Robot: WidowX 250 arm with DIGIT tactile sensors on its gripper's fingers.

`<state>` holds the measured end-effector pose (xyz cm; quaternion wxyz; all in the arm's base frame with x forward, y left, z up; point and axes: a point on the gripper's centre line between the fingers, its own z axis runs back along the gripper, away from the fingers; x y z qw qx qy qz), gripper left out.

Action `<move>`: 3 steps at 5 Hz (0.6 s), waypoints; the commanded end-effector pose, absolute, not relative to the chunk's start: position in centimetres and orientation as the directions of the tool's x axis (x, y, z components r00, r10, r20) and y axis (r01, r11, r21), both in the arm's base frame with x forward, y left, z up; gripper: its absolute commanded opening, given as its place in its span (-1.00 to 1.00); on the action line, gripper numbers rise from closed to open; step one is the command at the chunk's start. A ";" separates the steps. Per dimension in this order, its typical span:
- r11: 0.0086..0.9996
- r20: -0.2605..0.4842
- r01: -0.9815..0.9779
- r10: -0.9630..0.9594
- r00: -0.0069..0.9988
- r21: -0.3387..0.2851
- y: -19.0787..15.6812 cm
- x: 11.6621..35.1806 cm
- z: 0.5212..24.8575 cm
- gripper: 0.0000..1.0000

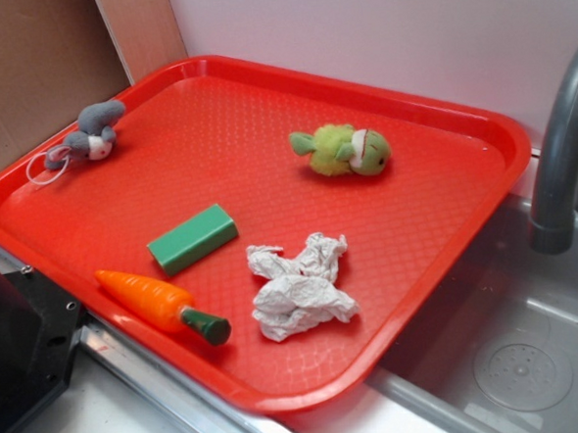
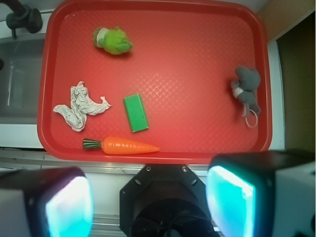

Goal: Grab the white paper.

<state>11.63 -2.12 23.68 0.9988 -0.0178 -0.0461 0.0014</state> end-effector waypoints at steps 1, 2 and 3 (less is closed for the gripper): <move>0.999 0.092 -0.001 0.004 0.996 -0.036 -2.1 11.6 23.7 1.00; 0.988 0.137 0.151 -0.152 0.979 0.017 -3.9 12.7 22.9 1.00; 0.954 0.184 0.299 -0.297 0.937 0.017 -5.8 13.8 21.6 1.00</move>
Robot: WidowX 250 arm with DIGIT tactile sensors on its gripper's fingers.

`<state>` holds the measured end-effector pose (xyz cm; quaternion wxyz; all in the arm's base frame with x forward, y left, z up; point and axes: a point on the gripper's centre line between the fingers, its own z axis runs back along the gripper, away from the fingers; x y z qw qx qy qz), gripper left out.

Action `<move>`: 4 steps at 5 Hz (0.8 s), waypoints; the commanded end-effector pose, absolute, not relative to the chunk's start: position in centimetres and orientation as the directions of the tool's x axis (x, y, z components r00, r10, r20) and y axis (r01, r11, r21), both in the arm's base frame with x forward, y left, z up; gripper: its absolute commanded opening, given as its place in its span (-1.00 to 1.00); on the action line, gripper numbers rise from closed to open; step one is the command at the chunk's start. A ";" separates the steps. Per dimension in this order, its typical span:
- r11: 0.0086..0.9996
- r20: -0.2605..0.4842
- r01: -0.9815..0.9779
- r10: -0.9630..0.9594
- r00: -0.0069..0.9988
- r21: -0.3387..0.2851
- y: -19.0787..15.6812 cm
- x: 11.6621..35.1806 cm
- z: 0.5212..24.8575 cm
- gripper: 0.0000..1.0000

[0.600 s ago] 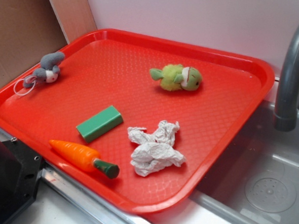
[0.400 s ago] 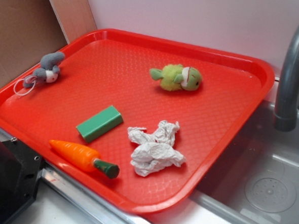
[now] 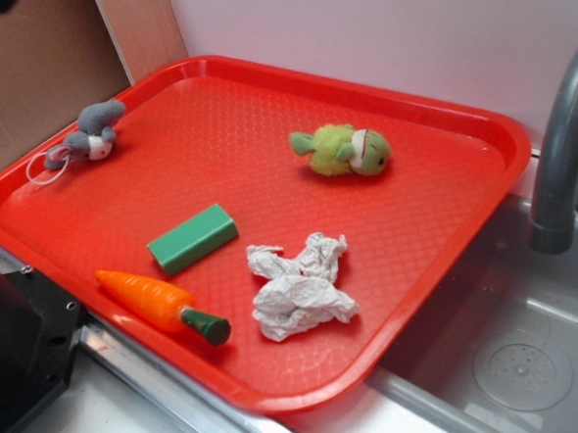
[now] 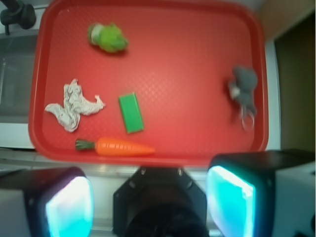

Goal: Grab the white paper.

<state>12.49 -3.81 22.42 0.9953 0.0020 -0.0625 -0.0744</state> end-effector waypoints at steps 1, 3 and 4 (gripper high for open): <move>0.911 0.247 0.413 -0.396 0.884 -0.019 -7.9 14.8 20.0 1.00; 0.862 0.243 0.493 -0.455 0.856 -0.121 -12.7 16.8 15.0 1.00; 0.817 0.231 0.546 -0.504 0.833 -0.185 -14.9 17.2 12.6 1.00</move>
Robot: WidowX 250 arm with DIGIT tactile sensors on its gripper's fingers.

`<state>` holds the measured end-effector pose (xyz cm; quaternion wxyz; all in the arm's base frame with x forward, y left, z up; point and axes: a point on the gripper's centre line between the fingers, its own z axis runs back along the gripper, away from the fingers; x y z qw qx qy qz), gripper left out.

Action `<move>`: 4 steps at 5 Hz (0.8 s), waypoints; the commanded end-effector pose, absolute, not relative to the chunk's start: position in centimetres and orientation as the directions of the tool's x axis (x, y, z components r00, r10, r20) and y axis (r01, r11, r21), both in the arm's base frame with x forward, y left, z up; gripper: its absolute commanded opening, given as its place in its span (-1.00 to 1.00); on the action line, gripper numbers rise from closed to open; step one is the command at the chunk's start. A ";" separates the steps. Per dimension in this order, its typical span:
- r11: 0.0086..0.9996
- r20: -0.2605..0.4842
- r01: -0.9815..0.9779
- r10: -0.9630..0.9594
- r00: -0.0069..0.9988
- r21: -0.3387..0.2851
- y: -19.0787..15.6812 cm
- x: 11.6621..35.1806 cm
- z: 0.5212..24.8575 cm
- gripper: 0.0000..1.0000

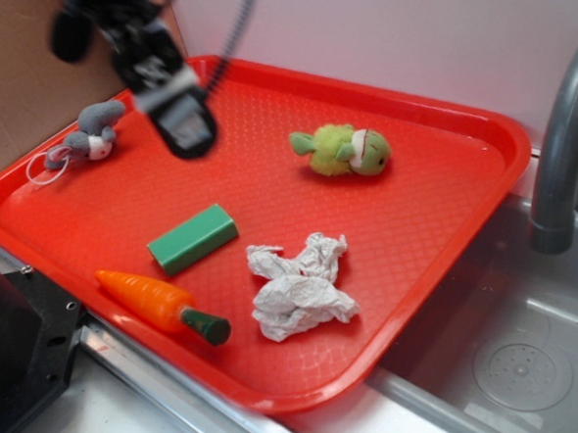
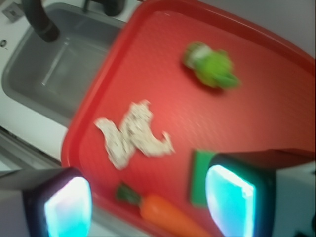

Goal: Grab the white paper.

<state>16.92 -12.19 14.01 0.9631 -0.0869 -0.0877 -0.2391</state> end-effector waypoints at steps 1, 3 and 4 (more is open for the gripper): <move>0.785 0.191 0.596 -0.568 0.801 -0.168 -16.8 16.9 9.9 1.00; 0.766 0.074 0.639 -0.634 0.769 -0.071 -17.8 15.7 5.4 1.00; 0.778 0.048 0.627 -0.625 0.779 -0.046 -16.6 16.0 3.7 1.00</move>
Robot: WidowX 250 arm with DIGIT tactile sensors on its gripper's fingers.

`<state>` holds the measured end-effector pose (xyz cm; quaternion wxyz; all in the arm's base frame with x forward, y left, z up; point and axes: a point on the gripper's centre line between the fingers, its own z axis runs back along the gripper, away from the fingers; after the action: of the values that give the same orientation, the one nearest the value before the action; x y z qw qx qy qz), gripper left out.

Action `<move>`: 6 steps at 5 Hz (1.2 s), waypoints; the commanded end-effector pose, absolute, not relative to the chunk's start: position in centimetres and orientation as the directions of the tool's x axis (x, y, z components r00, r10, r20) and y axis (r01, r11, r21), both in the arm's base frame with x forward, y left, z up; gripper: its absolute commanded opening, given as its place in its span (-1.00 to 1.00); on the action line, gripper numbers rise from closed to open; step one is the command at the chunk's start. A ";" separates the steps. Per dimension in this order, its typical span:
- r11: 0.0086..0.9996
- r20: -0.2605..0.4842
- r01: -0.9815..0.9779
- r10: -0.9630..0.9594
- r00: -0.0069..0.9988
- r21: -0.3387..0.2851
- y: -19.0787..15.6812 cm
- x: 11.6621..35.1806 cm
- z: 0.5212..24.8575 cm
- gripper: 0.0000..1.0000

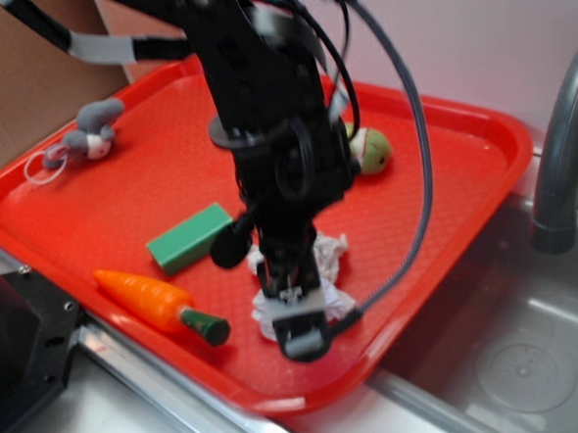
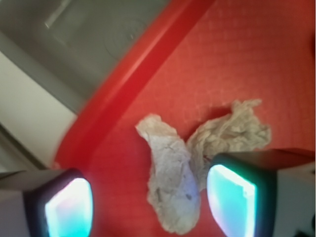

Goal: Grab the white paper.

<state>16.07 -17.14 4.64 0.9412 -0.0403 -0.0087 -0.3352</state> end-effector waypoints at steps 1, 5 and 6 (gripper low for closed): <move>0.799 0.035 0.602 -0.601 0.798 -0.006 -15.3 16.4 3.4 1.00; 0.839 -0.080 0.535 -0.530 0.844 0.099 -14.6 17.4 1.9 -1.00; 0.854 -0.095 0.509 -0.500 0.861 0.107 -14.5 17.5 1.8 -1.00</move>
<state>17.80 -14.53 1.74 0.9593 0.0606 0.0352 -0.2735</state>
